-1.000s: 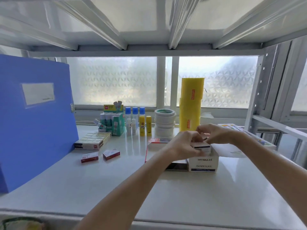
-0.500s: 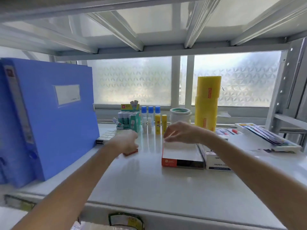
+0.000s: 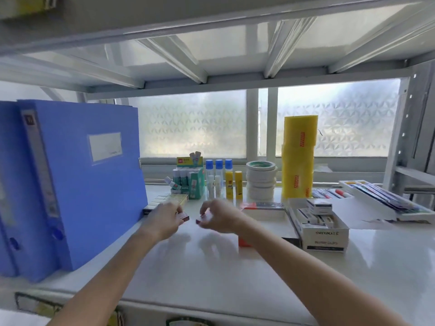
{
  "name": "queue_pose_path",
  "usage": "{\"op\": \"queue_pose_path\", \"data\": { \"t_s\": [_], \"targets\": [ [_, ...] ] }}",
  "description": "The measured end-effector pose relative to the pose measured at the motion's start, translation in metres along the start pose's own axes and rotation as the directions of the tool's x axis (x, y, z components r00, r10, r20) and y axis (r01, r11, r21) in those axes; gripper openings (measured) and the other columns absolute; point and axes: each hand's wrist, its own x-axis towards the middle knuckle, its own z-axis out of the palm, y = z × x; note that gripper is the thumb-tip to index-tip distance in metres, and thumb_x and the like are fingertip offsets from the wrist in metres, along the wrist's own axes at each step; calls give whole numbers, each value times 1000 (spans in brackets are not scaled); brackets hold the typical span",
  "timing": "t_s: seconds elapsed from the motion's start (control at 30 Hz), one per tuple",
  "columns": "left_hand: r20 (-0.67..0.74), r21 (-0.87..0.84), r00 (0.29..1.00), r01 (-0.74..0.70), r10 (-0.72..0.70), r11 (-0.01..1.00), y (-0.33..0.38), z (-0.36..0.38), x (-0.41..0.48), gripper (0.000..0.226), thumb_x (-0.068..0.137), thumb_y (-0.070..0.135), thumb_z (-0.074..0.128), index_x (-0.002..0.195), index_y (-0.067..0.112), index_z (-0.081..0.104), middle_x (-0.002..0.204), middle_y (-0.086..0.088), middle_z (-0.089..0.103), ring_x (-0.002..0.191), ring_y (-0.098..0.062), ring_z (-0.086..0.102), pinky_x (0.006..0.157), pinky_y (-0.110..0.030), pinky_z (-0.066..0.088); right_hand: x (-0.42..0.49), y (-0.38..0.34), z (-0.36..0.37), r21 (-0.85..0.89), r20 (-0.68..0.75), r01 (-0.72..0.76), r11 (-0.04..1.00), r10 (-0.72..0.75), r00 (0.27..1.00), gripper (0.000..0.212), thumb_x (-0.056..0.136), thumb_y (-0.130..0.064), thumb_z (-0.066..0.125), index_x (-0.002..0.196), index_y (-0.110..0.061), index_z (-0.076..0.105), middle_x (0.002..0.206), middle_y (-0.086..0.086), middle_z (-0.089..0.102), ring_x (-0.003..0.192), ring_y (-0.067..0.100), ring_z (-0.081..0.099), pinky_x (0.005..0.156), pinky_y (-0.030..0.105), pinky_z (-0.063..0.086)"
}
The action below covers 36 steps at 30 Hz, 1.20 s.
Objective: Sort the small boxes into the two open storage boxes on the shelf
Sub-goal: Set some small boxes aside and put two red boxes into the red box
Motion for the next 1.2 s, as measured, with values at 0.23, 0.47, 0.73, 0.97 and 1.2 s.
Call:
{"op": "queue_pose_path", "data": {
  "t_s": [0.23, 0.47, 0.73, 0.97, 1.2],
  "targets": [
    [13, -343, 900, -405, 435, 848, 106, 25, 15, 36, 83, 22, 73, 118, 13, 66, 105, 1, 63, 94, -11, 60, 72, -13, 44, -48, 93, -89, -57, 138, -143, 988, 150, 979, 46, 70, -9, 80, 108, -11, 54, 100, 4, 62, 97, 23, 61, 83, 29, 54],
    [121, -354, 875, -404, 469, 844, 133, 57, 26, 46, 76, 21, 80, 119, 12, 64, 104, -1, 68, 95, -14, 66, 86, -28, 57, -67, 106, -89, -167, 181, -60, 984, 91, 979, 46, 70, -15, 80, 112, -12, 60, 112, 4, 64, 103, 20, 59, 85, 24, 49],
    [101, -288, 877, -427, 471, 857, 125, 63, 28, 41, 76, 28, 77, 114, 16, 67, 105, 0, 70, 95, -12, 64, 89, -30, 55, -69, 109, -86, -162, 199, -52, 985, 84, 976, 49, 75, -18, 78, 119, -15, 58, 117, 2, 63, 107, 17, 58, 89, 26, 49],
    [25, -127, 910, -407, 413, 904, 133, 63, 25, 39, 78, 46, 73, 105, 18, 69, 96, 2, 69, 84, -13, 63, 80, -30, 57, -69, 110, -85, -139, 189, -58, 989, 84, 978, 50, 73, -19, 80, 118, -14, 58, 112, 3, 67, 99, 18, 62, 79, 22, 50],
    [214, -325, 853, -398, 477, 858, 128, 55, 25, 48, 83, 34, 72, 126, 15, 62, 118, -1, 66, 97, -11, 61, 78, -18, 50, -68, 112, -85, -76, 188, -61, 995, 74, 979, 50, 71, -23, 82, 116, -14, 60, 104, 3, 70, 93, 17, 66, 83, 29, 56]
  ]
}}
